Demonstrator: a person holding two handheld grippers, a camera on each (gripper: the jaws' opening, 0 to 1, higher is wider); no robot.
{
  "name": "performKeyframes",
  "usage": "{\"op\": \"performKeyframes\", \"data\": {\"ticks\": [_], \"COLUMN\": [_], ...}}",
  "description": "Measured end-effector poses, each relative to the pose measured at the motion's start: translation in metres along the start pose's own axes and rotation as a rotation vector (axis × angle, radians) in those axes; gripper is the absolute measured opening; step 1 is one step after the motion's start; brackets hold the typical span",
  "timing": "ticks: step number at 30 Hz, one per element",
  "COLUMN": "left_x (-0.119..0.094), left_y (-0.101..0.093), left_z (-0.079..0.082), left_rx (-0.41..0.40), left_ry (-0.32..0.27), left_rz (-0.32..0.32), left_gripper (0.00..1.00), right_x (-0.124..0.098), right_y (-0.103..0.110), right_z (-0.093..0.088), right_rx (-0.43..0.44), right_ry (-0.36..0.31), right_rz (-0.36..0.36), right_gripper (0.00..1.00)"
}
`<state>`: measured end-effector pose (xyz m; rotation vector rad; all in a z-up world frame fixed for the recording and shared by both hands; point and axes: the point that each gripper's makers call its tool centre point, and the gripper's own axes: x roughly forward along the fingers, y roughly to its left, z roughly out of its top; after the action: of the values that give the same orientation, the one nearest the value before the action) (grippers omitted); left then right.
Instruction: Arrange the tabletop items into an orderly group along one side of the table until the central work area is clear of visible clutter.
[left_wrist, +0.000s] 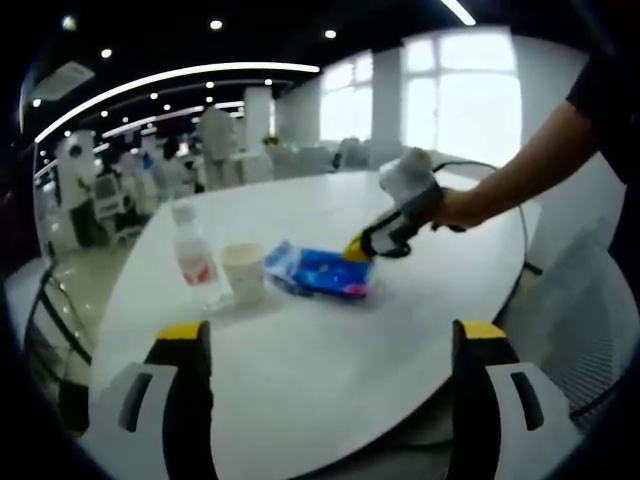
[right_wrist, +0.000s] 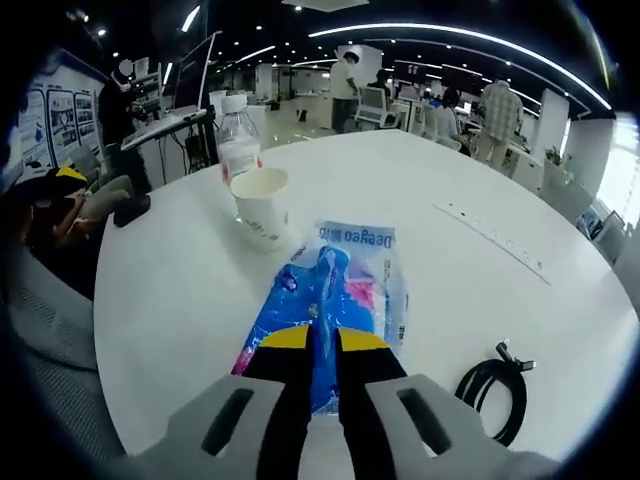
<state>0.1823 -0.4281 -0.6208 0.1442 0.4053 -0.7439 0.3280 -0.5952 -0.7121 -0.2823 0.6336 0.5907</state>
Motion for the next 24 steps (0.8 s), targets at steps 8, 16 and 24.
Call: {"op": "performKeyframes", "data": {"ticks": [8, 16, 24], "left_x": [-0.001, -0.001, 0.0], "left_y": [0.0, 0.002, 0.002], "left_z": [-0.001, -0.004, -0.005], "left_rx": [-0.003, -0.006, -0.008], "left_ry": [0.004, 0.012, 0.019], "left_rz": [0.0, -0.001, -0.003], "left_gripper": [0.96, 0.95, 0.94], "right_x": [0.004, 0.01, 0.014], "right_y": [0.001, 0.004, 0.005], "right_z": [-0.003, -0.008, -0.011], "right_rx": [-0.004, -0.004, 0.003], "right_ry": [0.013, 0.028, 0.036], "right_rz": [0.0, 0.004, 0.004], "right_gripper": [0.09, 0.09, 0.05]}}
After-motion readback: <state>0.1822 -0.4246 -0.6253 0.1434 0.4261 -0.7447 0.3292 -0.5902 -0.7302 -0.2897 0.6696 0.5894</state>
